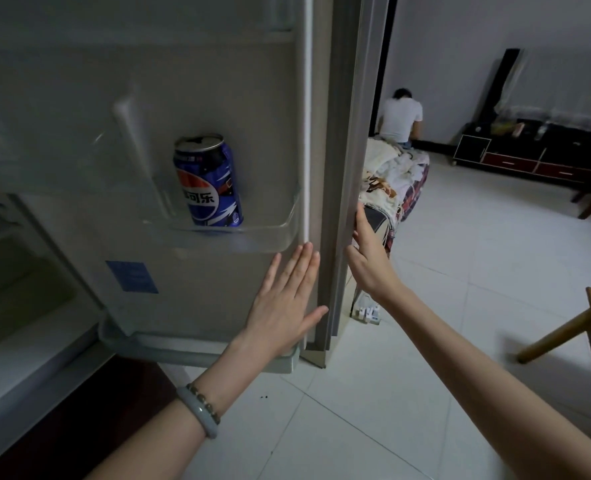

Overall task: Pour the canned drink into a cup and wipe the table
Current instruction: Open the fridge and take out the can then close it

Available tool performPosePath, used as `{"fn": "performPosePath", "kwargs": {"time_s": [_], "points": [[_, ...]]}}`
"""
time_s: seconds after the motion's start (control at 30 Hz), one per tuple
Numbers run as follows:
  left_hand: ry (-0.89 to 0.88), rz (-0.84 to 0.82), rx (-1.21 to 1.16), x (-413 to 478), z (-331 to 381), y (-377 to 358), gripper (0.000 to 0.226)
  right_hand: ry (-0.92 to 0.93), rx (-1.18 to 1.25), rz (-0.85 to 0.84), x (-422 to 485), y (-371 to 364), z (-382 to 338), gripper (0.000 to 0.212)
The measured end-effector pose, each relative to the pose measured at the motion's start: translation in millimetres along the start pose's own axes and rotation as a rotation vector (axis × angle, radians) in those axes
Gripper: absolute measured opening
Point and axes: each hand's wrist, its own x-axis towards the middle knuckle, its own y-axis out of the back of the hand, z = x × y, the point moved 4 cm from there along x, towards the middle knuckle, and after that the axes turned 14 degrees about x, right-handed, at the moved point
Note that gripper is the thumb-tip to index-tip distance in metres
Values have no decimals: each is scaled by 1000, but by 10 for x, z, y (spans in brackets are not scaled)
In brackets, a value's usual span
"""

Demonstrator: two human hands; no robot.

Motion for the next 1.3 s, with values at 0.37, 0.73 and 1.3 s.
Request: {"fn": "performPosePath", "kwargs": {"time_s": [0.37,0.73,1.3], "points": [[110,-78,19,674,-40,-296,84,28,122,-133,829,92,390,74],[194,-210,66,1155,-104,-546,84,28,154,-242,1364,72,673,75],[261,-298,146,1594,-295,-751,83,-75,135,-390,1685,-38,747,79]]}}
